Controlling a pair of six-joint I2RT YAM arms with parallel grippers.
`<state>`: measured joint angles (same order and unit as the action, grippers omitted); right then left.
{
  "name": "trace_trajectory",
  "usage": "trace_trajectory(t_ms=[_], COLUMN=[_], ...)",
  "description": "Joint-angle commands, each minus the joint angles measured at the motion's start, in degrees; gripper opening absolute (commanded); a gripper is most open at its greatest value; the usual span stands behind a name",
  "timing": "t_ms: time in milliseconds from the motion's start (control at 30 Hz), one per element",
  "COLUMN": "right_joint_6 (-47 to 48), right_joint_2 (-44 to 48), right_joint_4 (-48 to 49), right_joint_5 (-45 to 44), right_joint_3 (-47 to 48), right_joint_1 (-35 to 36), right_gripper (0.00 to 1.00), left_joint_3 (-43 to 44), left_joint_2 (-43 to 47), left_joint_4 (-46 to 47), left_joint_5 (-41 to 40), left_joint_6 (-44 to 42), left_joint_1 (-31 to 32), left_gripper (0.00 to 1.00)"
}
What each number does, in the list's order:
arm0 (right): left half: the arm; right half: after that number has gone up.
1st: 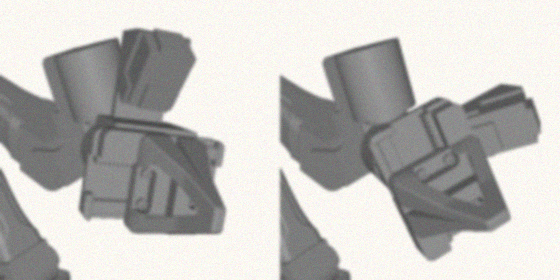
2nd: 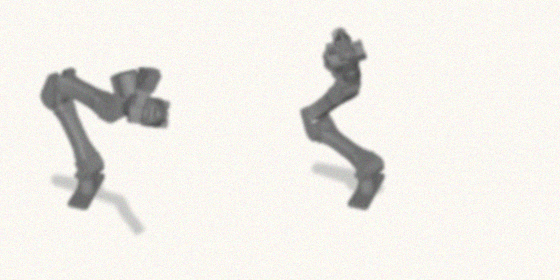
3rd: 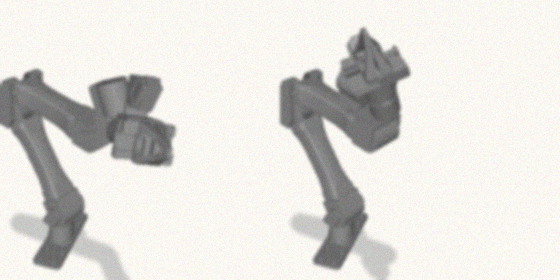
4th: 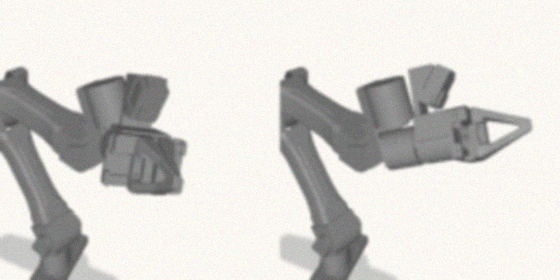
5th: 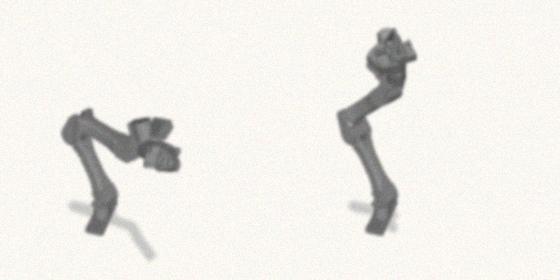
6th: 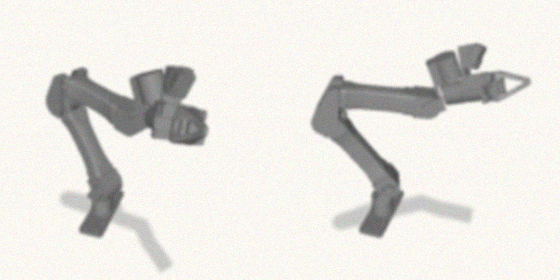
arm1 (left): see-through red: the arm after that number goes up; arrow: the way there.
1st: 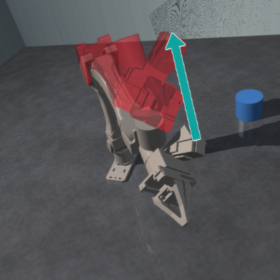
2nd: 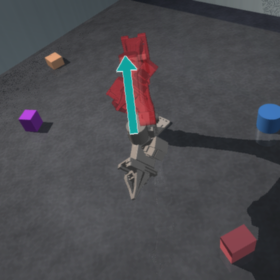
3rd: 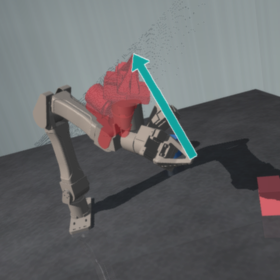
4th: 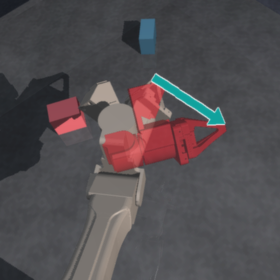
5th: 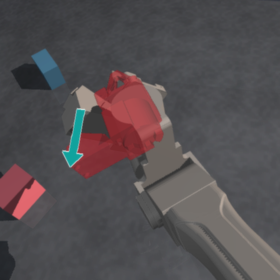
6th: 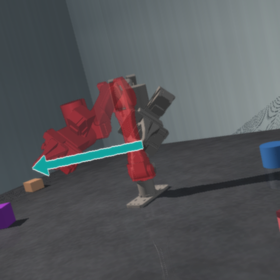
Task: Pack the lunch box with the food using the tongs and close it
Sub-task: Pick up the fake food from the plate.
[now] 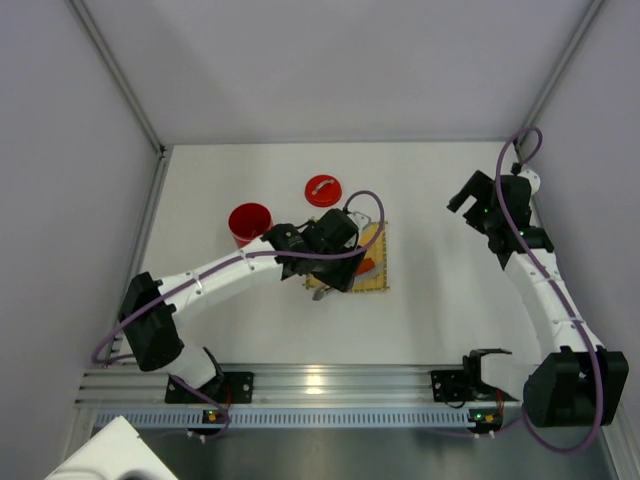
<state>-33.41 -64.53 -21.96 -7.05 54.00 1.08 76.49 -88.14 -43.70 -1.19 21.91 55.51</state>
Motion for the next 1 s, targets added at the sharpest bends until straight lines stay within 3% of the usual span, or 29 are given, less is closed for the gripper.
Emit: trace_trajectory(t_ms=[0, 233, 967], right_joint_6=[1.0, 1.4, 1.5], right_joint_2=[1.7, 1.4, 1.5], right_joint_4=[1.8, 1.9, 2.1], right_joint_5=[-1.3, -1.4, -1.5], right_joint_3=[1.6, 1.5, 0.9], right_joint_1=[0.5, 0.5, 0.4], right_gripper=[0.99, 0.99, 0.99], left_joint_3=[-0.3, 0.2, -0.1], left_joint_2=[-1.4, -2.8, -5.3], left_joint_4=[4.1, 3.9, 4.2], left_joint_5=[0.7, -3.6, -3.5], left_joint_6=[-1.3, -1.7, -2.2], left_joint_1=[0.1, 0.0, 0.0], left_gripper=[0.54, 0.54, 0.50])
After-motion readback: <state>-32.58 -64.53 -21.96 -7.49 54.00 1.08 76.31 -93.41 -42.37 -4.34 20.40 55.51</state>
